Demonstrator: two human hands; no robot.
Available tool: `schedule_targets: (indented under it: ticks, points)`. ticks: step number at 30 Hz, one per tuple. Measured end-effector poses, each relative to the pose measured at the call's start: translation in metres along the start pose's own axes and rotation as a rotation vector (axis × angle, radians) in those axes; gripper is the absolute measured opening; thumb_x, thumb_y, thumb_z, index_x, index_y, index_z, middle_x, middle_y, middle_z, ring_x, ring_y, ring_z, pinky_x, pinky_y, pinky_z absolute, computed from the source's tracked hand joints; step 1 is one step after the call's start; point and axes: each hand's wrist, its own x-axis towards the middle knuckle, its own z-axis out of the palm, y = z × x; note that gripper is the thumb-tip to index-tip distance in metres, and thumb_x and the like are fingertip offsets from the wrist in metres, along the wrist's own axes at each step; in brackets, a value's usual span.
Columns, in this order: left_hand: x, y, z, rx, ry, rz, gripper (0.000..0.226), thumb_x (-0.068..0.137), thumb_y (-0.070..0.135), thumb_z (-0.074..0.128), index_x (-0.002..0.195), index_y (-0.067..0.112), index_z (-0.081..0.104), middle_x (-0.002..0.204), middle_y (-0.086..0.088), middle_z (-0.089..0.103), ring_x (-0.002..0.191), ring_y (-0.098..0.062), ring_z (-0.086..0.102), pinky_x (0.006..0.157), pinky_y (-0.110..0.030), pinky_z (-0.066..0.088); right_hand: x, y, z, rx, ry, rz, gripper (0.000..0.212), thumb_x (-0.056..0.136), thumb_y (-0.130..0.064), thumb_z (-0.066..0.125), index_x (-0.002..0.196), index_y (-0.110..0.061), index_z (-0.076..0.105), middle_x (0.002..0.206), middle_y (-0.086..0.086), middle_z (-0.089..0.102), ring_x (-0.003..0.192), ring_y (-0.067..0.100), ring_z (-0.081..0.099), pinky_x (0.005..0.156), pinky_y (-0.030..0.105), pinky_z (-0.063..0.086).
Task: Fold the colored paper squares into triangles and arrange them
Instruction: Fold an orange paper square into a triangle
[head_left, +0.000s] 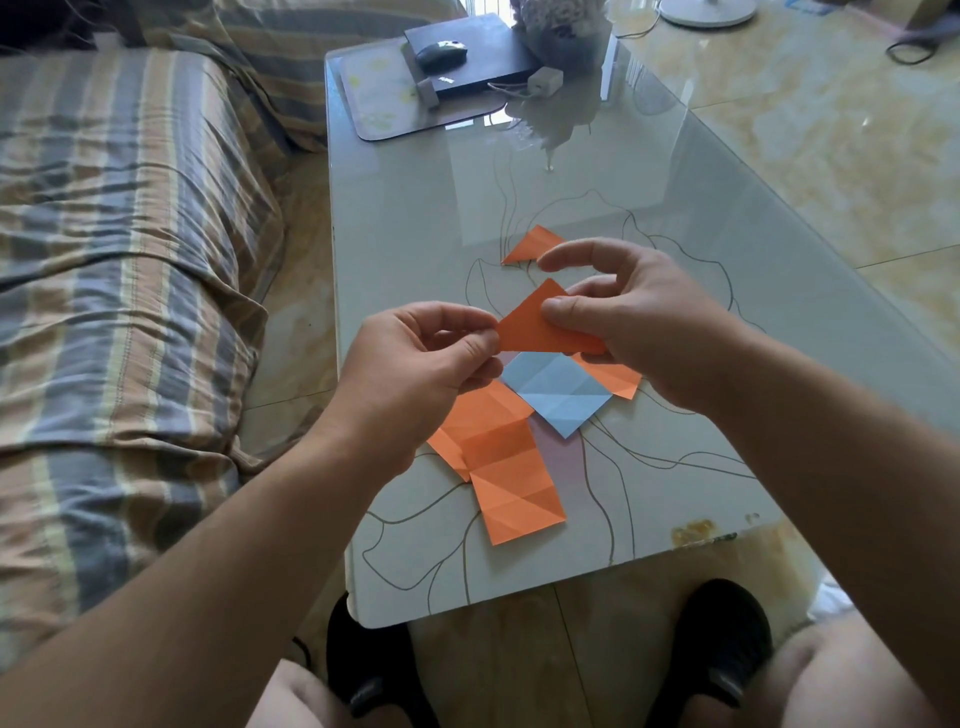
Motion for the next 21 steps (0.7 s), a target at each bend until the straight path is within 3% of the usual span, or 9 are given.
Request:
schedule_targets:
  ticks: [4,9,15,21]
  points:
    - [0.0006,-0.0021,0.0010,0.033,-0.045,-0.005,0.006,0.093,0.004,0.073,0.095,0.009,0.077,0.082,-0.009,0.077,0.072,-0.019,0.074,0.081,-0.034,0.063,-0.0023,-0.0010,0.0011,0.007,-0.037,0.008,0.014,0.091,-0.010,0.078,0.101,-0.020,0.077,0.097,0.022,0.075,0.078,0.022,0.071,0.075,0.037,0.057]
    - [0.0024,-0.0037,-0.0003,0.052,-0.032,0.006,0.010,0.094,0.006,0.072,0.101,0.012,0.076,0.082,-0.008,0.075,0.077,-0.021,0.070,0.088,-0.043,0.063,-0.0007,0.0007,0.0025,-0.024,0.011,0.010,0.009,0.088,-0.007,0.079,0.086,-0.016,0.077,0.079,0.007,0.074,0.070,0.016,0.066,0.064,0.029,0.053]
    - [0.0032,0.0006,-0.0020,-0.061,0.016,-0.034,0.024,0.096,0.005,0.071,0.117,0.015,0.066,0.078,-0.007,0.076,0.078,-0.020,0.075,0.082,-0.038,0.064,0.0012,0.0014,0.0003,-0.069,0.004,0.051,0.014,0.086,-0.005,0.077,0.079,-0.017,0.076,0.076,0.005,0.072,0.076,0.021,0.067,0.082,0.047,0.059]
    - [0.0017,0.0000,-0.0029,0.095,-0.024,0.015,0.027,0.094,0.008,0.073,0.116,0.020,0.063,0.081,-0.011,0.075,0.077,-0.024,0.075,0.088,-0.047,0.063,-0.0009,0.0026,0.0027,-0.149,-0.070,0.054,0.012,0.084,-0.007,0.076,0.080,-0.019,0.077,0.079,0.011,0.071,0.076,0.022,0.065,0.080,0.047,0.057]
